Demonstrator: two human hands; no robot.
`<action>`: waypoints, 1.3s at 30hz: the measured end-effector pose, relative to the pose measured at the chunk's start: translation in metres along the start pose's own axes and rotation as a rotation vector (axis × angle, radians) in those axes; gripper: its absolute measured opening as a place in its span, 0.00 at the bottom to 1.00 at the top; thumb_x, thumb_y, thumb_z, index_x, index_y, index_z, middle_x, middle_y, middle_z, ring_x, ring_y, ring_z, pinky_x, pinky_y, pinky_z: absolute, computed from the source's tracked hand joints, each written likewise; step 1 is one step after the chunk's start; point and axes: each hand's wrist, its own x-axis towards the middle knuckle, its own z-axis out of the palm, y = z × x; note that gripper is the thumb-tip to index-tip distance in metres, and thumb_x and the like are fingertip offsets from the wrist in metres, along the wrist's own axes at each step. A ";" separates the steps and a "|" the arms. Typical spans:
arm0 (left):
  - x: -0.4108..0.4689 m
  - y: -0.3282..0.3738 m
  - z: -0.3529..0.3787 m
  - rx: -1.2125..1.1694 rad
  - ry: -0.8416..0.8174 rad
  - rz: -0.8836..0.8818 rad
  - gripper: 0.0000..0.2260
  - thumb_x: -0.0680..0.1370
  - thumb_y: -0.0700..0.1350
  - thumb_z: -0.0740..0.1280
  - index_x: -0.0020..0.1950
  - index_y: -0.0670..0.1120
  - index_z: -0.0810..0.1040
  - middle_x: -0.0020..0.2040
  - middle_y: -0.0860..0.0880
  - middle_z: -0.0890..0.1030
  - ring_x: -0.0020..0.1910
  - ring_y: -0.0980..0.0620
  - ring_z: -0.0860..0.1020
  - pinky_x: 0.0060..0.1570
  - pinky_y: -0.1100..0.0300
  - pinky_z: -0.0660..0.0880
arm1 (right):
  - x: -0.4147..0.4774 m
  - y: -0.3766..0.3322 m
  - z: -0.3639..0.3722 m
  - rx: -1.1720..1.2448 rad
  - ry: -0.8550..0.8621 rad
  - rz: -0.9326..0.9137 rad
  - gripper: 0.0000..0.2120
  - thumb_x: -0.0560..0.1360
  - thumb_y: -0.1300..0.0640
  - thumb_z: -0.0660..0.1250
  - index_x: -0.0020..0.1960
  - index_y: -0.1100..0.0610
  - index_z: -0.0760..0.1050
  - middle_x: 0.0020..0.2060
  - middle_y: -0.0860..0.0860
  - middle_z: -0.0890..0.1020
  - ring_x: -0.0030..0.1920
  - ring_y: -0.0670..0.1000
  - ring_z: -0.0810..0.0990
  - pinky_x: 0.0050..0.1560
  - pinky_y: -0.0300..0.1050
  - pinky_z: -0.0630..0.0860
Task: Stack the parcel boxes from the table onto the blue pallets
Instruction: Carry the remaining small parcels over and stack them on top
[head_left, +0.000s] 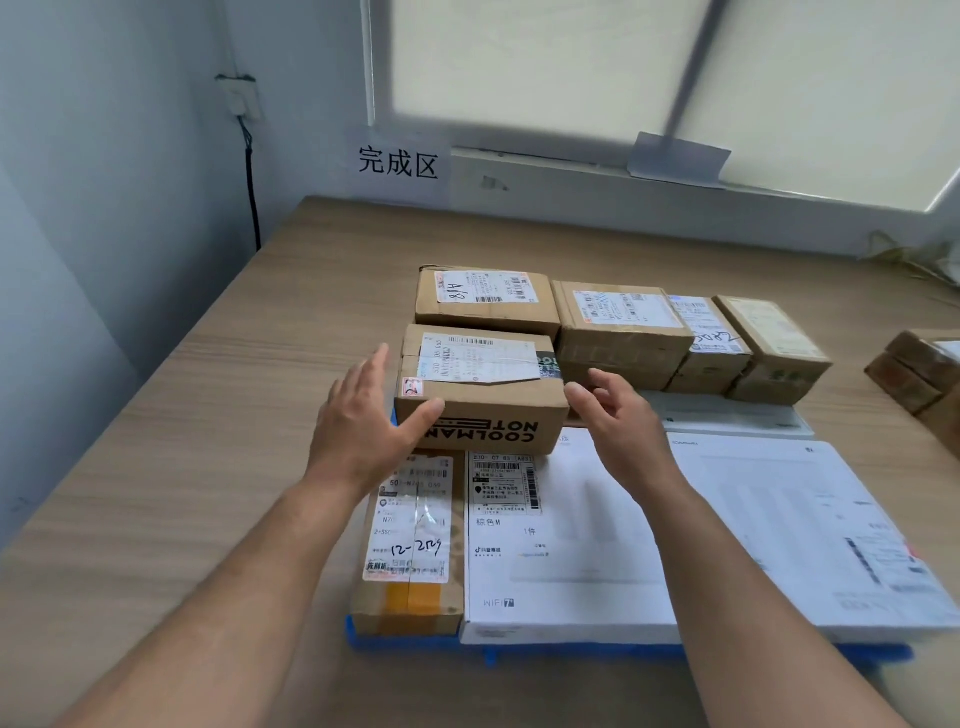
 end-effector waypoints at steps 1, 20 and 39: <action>-0.002 0.005 -0.001 0.020 0.038 0.024 0.39 0.74 0.67 0.61 0.77 0.46 0.56 0.75 0.47 0.62 0.74 0.47 0.60 0.71 0.49 0.59 | -0.003 0.000 -0.005 -0.033 0.024 -0.028 0.26 0.77 0.43 0.65 0.71 0.52 0.69 0.63 0.51 0.76 0.61 0.50 0.75 0.56 0.46 0.72; -0.131 0.251 0.136 0.135 0.022 0.378 0.19 0.72 0.54 0.66 0.57 0.44 0.78 0.53 0.46 0.81 0.52 0.44 0.78 0.48 0.51 0.73 | -0.102 0.141 -0.214 -0.495 0.360 -0.288 0.13 0.69 0.61 0.73 0.53 0.56 0.82 0.46 0.54 0.84 0.43 0.56 0.83 0.42 0.48 0.78; -0.231 0.481 0.294 0.006 -0.241 0.716 0.23 0.75 0.58 0.67 0.64 0.46 0.75 0.63 0.47 0.76 0.62 0.44 0.73 0.59 0.49 0.68 | -0.215 0.291 -0.427 -0.621 0.533 0.142 0.17 0.75 0.55 0.65 0.64 0.54 0.76 0.58 0.54 0.79 0.59 0.56 0.76 0.59 0.49 0.70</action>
